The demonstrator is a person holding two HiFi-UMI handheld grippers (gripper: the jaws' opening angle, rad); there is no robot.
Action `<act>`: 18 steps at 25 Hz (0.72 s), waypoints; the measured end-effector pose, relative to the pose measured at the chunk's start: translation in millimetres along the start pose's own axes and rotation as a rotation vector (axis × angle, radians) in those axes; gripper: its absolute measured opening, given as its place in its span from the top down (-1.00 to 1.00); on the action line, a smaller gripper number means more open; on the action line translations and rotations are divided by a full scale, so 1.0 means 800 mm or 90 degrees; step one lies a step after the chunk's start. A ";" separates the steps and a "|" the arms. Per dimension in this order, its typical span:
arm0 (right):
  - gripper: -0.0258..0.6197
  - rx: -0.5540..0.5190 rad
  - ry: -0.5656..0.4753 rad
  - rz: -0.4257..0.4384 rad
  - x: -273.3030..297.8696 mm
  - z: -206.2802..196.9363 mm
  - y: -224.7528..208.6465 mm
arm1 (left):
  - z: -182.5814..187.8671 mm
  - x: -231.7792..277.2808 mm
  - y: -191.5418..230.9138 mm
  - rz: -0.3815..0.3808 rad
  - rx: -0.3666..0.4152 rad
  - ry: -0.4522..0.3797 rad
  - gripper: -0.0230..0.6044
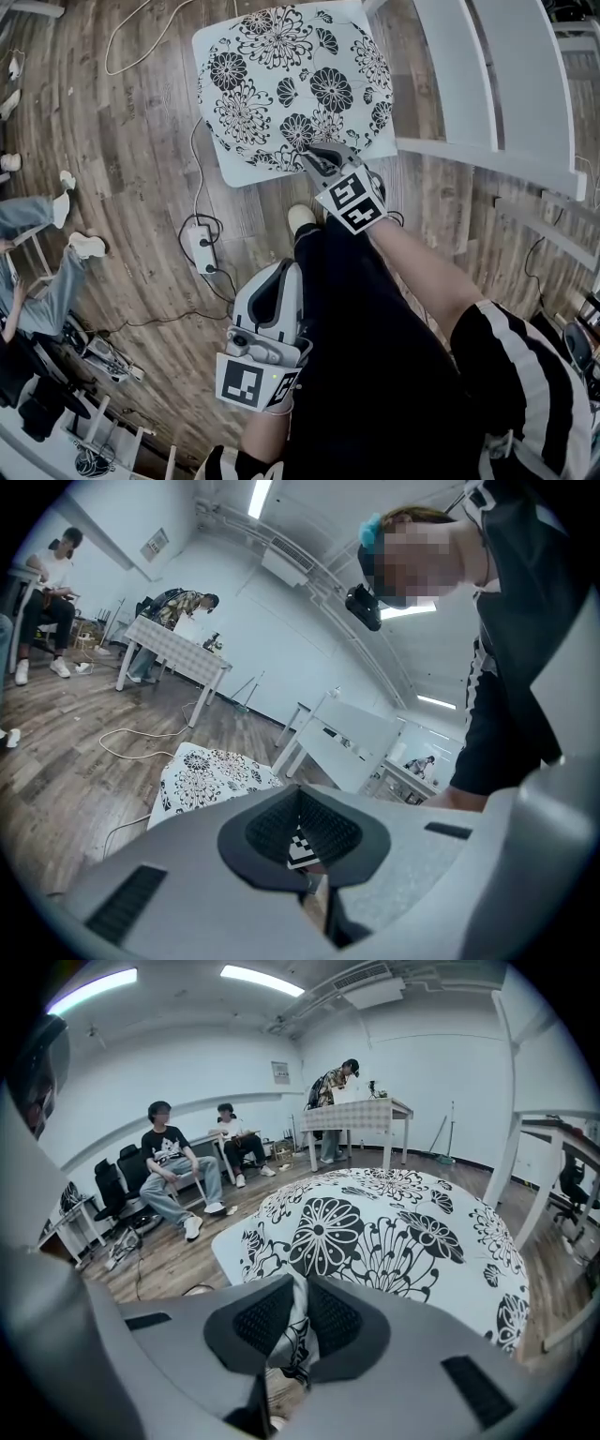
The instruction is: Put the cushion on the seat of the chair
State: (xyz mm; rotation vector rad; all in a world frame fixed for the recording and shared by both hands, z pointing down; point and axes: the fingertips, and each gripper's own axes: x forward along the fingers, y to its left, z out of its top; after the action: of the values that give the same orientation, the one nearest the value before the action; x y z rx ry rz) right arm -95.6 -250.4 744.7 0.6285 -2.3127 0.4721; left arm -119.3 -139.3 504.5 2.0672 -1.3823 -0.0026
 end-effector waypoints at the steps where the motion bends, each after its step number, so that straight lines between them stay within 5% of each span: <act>1: 0.80 0.006 0.004 0.003 0.001 -0.002 0.000 | 0.000 0.000 0.000 0.000 -0.001 -0.001 0.92; 18: 0.61 0.029 0.016 0.025 0.015 -0.010 0.006 | -0.009 0.003 -0.008 -0.019 -0.008 0.007 0.92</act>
State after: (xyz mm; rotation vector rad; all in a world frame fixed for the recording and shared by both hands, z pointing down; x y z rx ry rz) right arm -102.0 -246.3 758.2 0.5962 -2.2996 0.5497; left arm -110.5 -136.2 507.9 2.0743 -1.3419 -0.0128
